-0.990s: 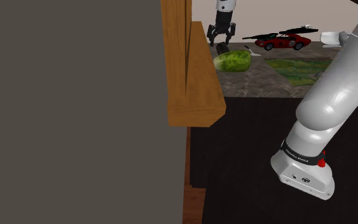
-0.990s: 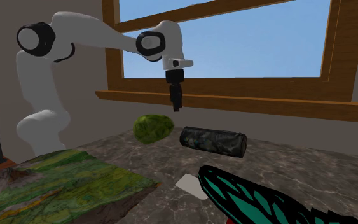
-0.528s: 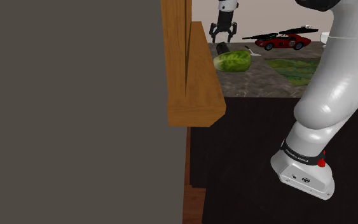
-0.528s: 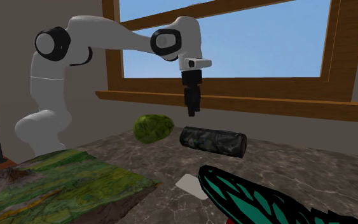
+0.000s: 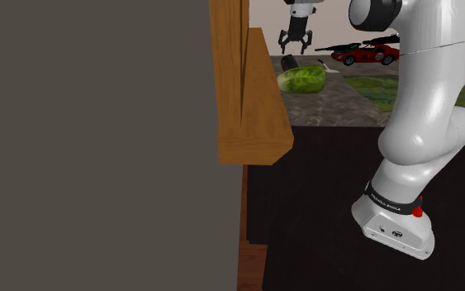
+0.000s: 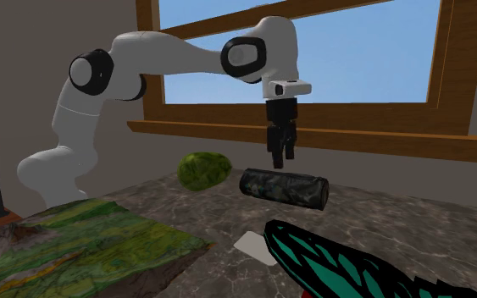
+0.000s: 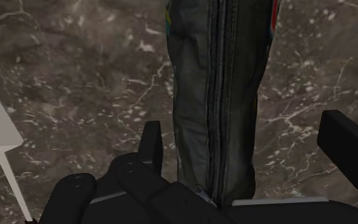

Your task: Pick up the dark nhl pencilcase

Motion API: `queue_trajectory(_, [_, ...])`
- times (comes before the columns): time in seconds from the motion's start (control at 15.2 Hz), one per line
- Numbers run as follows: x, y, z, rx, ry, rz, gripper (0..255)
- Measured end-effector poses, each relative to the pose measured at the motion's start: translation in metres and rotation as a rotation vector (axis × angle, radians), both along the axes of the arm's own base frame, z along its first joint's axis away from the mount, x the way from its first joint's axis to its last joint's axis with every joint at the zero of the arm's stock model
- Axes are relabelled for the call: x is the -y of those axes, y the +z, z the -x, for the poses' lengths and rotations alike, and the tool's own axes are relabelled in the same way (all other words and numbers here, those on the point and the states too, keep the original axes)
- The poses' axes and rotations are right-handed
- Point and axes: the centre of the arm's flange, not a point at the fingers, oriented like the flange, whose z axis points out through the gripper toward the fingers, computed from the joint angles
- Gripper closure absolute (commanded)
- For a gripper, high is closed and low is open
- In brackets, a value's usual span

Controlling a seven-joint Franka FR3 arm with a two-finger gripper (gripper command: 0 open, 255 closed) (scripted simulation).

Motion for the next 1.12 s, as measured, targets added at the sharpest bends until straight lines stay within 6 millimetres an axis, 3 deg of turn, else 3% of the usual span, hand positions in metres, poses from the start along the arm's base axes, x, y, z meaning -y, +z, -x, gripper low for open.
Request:
queue_trajectory(0.53, [0.007, -0.038, 0.000, 0.001, -0.013, -0.002, 0])
queue_trajectory(0.59, [0.007, -0.040, -0.001, 0.001, -0.013, -0.002, 255])
queue_trajectory(1.12, [0.007, -0.040, -0.001, 0.002, -0.013, -0.001, 255])
